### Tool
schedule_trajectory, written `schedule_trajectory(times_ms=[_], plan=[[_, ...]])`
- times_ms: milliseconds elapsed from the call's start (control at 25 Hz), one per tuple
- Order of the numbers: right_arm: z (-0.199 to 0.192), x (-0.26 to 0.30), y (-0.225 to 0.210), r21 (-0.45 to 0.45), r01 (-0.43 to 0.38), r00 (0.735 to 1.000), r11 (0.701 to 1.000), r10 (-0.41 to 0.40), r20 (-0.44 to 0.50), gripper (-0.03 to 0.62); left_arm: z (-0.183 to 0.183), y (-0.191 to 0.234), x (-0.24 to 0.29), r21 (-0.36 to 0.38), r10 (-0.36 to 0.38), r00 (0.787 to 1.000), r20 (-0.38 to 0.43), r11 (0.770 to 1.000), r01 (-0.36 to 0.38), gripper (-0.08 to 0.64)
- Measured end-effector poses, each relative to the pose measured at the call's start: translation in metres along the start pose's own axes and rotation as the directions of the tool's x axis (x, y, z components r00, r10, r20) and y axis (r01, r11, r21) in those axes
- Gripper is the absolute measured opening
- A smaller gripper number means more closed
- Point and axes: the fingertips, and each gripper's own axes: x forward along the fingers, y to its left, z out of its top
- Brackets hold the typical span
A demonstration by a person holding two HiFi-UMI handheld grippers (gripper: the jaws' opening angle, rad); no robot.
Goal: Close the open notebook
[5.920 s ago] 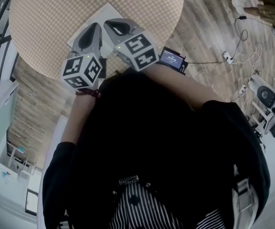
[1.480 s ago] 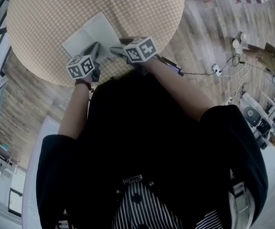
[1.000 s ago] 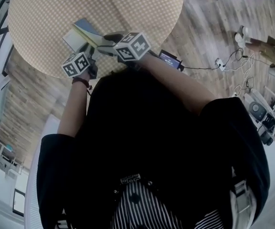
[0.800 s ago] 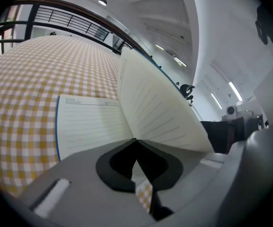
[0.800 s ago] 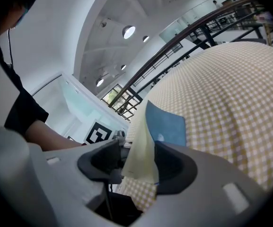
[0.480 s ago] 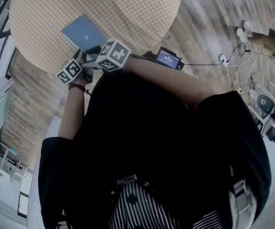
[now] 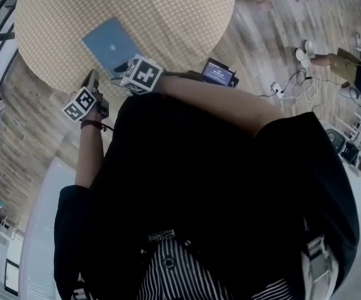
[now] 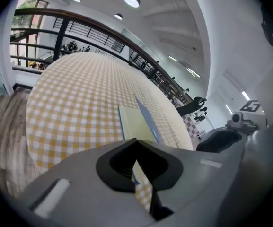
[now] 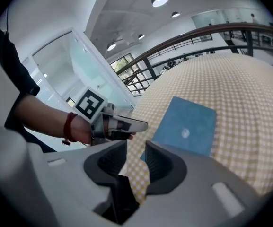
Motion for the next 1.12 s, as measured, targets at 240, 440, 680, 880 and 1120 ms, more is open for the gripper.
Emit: schedule_trajectory(times_ms=[240,440,680,880,1120], plan=[[0.012,-0.032,-0.025,-0.015,0.127,0.992,0.992,-0.127,0.022,0.003,0.04,-0.077,-0.027,0.102,-0.184,0.979,0.091,0.979,0.175,0.003],[0.035,-0.07,-0.052,0.367,0.126,0.961,0.922,-0.205,0.184,0.003,0.056,-0.137,-0.03,0.207,-0.301,0.952,0.055,0.936,0.284,0.003],[0.073,-0.139,-0.087,0.326,0.241,0.888,0.914,-0.344,0.306,0.002,0.099,-0.188,-0.013,0.321,-0.334,0.941,0.047,0.897,0.303,0.002],[0.072,-0.175,-0.105,0.379,0.284,0.829,0.881,-0.424,0.365,0.002,0.115,-0.207,-0.009,0.395,-0.291,0.953,0.086,0.888,0.235,0.002],[0.062,-0.163,-0.083,0.4,0.27,0.813,0.876,-0.429,0.393,0.002,0.084,-0.199,-0.017,0.363,-0.247,0.966,0.074,0.909,0.205,0.002]])
